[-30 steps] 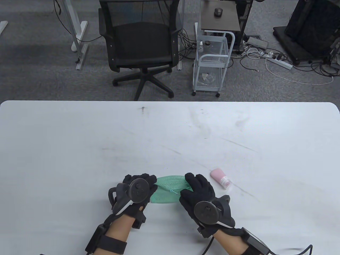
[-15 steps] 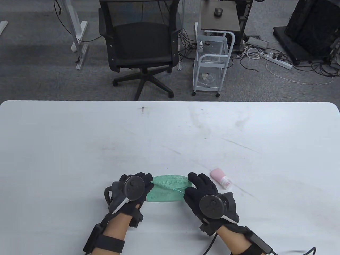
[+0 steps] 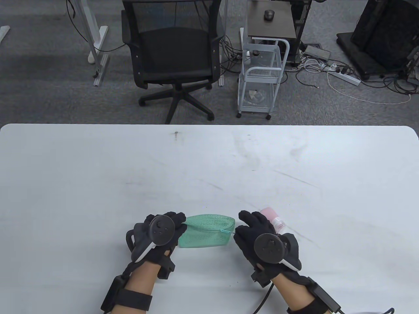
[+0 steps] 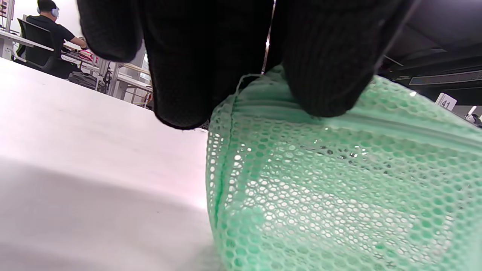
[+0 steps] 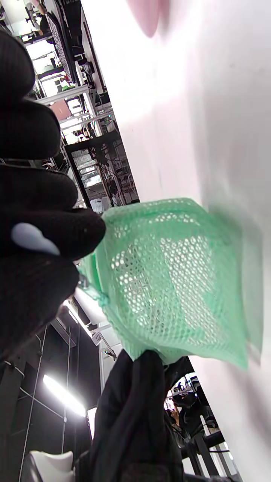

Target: Take cleansing milk out of the toiletry bag

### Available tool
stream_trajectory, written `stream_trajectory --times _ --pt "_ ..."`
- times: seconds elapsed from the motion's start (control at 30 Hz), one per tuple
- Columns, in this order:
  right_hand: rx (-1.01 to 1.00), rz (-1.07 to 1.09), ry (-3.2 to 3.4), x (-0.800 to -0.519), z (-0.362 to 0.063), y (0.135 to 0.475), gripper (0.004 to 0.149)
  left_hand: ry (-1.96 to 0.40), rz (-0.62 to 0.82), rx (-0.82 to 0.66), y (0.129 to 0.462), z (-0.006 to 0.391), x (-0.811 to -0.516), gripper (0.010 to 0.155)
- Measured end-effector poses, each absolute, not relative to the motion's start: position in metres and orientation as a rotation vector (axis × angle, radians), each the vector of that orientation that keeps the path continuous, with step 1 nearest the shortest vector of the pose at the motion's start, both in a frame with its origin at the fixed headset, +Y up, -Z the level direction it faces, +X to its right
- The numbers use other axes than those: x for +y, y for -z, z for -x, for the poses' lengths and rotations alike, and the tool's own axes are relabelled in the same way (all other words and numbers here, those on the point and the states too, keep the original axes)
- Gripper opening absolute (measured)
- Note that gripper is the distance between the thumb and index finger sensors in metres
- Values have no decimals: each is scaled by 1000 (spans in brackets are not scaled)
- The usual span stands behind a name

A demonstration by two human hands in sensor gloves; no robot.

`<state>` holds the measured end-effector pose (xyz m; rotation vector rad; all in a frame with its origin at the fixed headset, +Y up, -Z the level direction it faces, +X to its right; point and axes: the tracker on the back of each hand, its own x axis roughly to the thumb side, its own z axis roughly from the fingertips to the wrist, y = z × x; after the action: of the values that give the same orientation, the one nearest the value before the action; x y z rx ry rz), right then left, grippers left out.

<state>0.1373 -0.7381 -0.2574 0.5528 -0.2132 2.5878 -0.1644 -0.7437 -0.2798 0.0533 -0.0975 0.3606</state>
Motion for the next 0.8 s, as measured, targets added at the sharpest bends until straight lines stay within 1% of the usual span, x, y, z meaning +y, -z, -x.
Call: stream_trajectory --times 0.3,0.43,0.6,0.8 --pt "-244 -467 -2560 -734 -155 265 35 -418 -61 -96 279 168 -740 44" --pt "-273 -418 -2558 -730 -167 269 35 -479 -106 -87 275 171 -732 44" --pt "-302 -382 -2556 -726 -175 272 35 -494 -144 -106 270 169 -724 43" --pt "-309 -369 -2553 -727 -178 272 36 -513 -151 -139 266 165 -722 43"
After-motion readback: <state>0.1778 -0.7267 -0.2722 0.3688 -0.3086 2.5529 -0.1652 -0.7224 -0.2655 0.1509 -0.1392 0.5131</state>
